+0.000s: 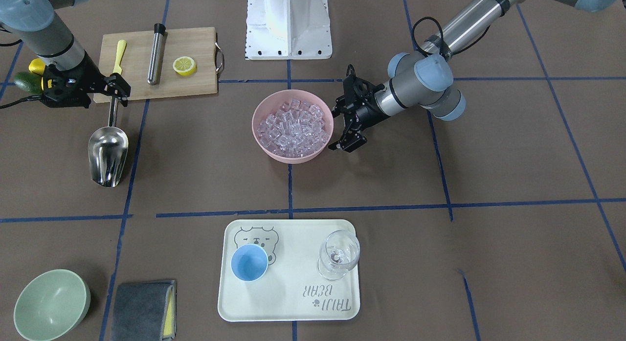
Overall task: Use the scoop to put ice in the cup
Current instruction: 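Reach the right gripper to the metal scoop and grasp its handle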
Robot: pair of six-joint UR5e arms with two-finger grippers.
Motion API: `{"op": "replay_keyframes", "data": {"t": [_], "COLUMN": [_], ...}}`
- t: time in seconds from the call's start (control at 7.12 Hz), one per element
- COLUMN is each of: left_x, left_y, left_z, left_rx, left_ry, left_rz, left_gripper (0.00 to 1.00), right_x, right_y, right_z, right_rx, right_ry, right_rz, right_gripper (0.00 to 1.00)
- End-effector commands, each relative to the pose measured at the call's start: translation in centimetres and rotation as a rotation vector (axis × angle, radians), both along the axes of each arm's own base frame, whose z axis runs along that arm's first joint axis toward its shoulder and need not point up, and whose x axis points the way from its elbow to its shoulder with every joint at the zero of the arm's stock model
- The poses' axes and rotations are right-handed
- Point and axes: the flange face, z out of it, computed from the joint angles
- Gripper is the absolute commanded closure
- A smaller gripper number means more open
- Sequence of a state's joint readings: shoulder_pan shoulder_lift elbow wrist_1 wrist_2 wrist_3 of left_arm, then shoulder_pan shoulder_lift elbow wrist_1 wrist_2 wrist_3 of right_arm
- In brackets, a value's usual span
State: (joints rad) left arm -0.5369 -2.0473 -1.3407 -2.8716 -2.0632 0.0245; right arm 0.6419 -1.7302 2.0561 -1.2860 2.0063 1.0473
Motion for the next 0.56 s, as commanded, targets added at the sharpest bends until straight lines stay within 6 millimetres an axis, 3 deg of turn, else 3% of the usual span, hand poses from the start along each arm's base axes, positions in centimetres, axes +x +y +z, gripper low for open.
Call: {"op": "replay_keyframes", "data": {"t": [0.0,0.14,0.28,0.42], "left_x": [0.06,0.03,0.06,0.06], "left_y": [-0.03,-0.02,-0.03,-0.03], "left_z": [-0.24,-0.14,-0.24,-0.24], "left_rx": [0.002,0.003,0.003,0.003], "left_ry": [0.003,0.002,0.003,0.003], "left_rz": [0.000,0.000,0.000,0.000], "left_gripper": [0.00,0.00,0.00,0.00], "right_x": [-2.25,-2.50,-2.61,-2.61], "right_y": [0.92,0.83,0.92,0.92], "right_z": [2.81,3.64,3.73,3.73], "right_rx": [-0.015,-0.009,-0.009,-0.009], "right_ry": [0.006,-0.001,0.001,0.001], "right_rz": [0.012,0.011,0.007,0.007], "right_gripper": [0.06,0.11,0.22,0.57]}}
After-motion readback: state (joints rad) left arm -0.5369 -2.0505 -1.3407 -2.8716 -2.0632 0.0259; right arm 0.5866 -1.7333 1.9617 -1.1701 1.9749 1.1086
